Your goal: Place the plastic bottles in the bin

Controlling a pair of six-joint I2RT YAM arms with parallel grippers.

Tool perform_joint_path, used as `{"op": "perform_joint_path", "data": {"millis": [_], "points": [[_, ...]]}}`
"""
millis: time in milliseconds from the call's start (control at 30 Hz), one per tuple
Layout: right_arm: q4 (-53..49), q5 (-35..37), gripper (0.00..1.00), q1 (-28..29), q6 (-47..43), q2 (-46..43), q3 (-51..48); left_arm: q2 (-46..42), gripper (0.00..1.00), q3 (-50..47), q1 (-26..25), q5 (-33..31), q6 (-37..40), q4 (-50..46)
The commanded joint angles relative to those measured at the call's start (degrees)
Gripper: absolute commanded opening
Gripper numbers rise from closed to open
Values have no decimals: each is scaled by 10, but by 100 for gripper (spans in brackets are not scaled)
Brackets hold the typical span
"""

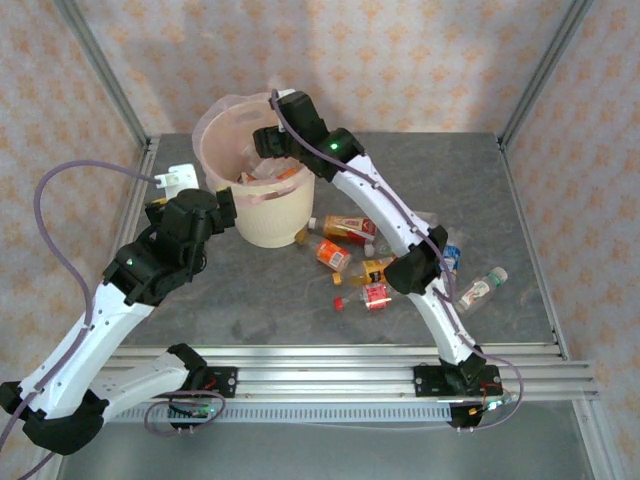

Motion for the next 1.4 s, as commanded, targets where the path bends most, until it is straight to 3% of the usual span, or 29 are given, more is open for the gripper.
{"op": "perform_joint_path", "data": {"millis": [0, 133, 333, 467, 633, 900, 1167, 1367], "points": [[-9, 6, 86, -2, -8, -29, 20, -1, 100, -7, -1, -27, -15, -9], [-18, 21, 91, -2, -3, -57, 21, -1, 100, -5, -1, -27, -16, -8], [-100, 101, 94, -13, 47, -122, 17, -7, 100, -7, -1, -40, -23, -7], [-184, 193, 99, -19, 83, -198, -36, -19, 100, -8, -1, -51, -25, -7], [-153, 291, 99, -25, 129, -380, -305, -39, 100, -16, 0, -55, -24, 6], [-112, 273, 99, -119, 292, -682, -700, -42, 100, -17, -1, -49, -13, 21], [-212, 250, 99, -273, 347, -838, -891, -37, 100, -16, -1, -44, -3, 31], [-203, 171, 99, -386, 333, -865, -996, -36, 100, -22, -1, -45, 3, 42]]}}
